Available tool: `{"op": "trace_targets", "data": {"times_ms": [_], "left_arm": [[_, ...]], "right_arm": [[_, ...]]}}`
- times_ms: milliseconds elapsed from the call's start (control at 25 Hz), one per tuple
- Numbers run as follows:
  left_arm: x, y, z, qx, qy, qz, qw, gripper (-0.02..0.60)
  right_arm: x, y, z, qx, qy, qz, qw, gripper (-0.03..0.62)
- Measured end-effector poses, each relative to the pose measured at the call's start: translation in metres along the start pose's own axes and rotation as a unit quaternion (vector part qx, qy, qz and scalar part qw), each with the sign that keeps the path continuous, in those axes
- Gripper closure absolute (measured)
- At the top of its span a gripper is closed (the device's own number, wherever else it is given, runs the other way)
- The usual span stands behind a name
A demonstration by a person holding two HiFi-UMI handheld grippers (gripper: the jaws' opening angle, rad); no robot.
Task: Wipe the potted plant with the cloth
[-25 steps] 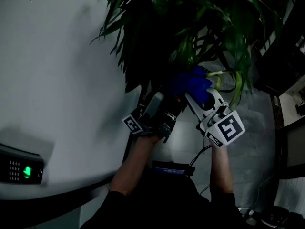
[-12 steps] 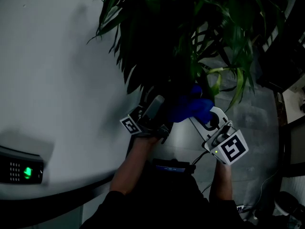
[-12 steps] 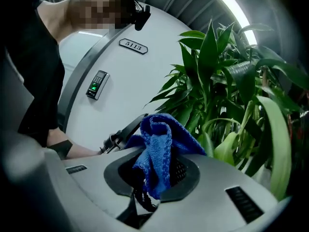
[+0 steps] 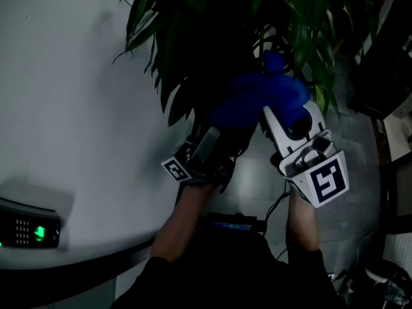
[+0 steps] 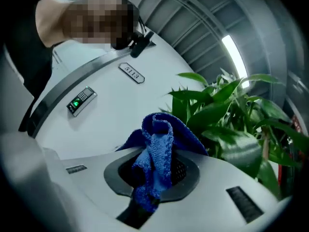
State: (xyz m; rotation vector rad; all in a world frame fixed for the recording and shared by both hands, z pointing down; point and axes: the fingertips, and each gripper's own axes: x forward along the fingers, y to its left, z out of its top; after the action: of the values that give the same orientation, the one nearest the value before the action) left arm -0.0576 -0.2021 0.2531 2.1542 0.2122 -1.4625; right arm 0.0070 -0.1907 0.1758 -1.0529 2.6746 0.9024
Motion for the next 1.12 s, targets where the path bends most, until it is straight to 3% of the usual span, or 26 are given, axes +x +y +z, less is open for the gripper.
{"op": "trace_targets", "data": {"times_ms": [80, 160, 480, 760, 1120], "left_arm": [[0.002, -0.003, 0.001, -0.001, -0.005, -0.005, 1.0, 0.336], [0.003, -0.004, 0.001, -0.001, -0.01, -0.006, 0.9999, 0.334], [-0.001, -0.006, 0.003, -0.002, -0.013, -0.004, 0.9999, 0.332], [-0.008, -0.003, -0.011, -0.008, -0.005, 0.013, 0.9999, 0.327], [-0.038, 0.004, -0.025, 0.012, 0.003, 0.056, 0.9984, 0.322]], "right_arm": [[0.021, 0.001, -0.032, 0.009, 0.049, 0.004, 0.999, 0.516], [0.03, 0.005, -0.056, 0.049, 0.074, 0.004, 0.996, 0.516], [0.004, 0.043, -0.084, 0.148, 0.081, 0.047, 0.984, 0.516], [-0.027, 0.07, -0.09, 0.16, 0.096, 0.062, 0.98, 0.516], [-0.052, 0.107, -0.112, 0.143, 0.16, 0.121, 0.969, 0.514]]}}
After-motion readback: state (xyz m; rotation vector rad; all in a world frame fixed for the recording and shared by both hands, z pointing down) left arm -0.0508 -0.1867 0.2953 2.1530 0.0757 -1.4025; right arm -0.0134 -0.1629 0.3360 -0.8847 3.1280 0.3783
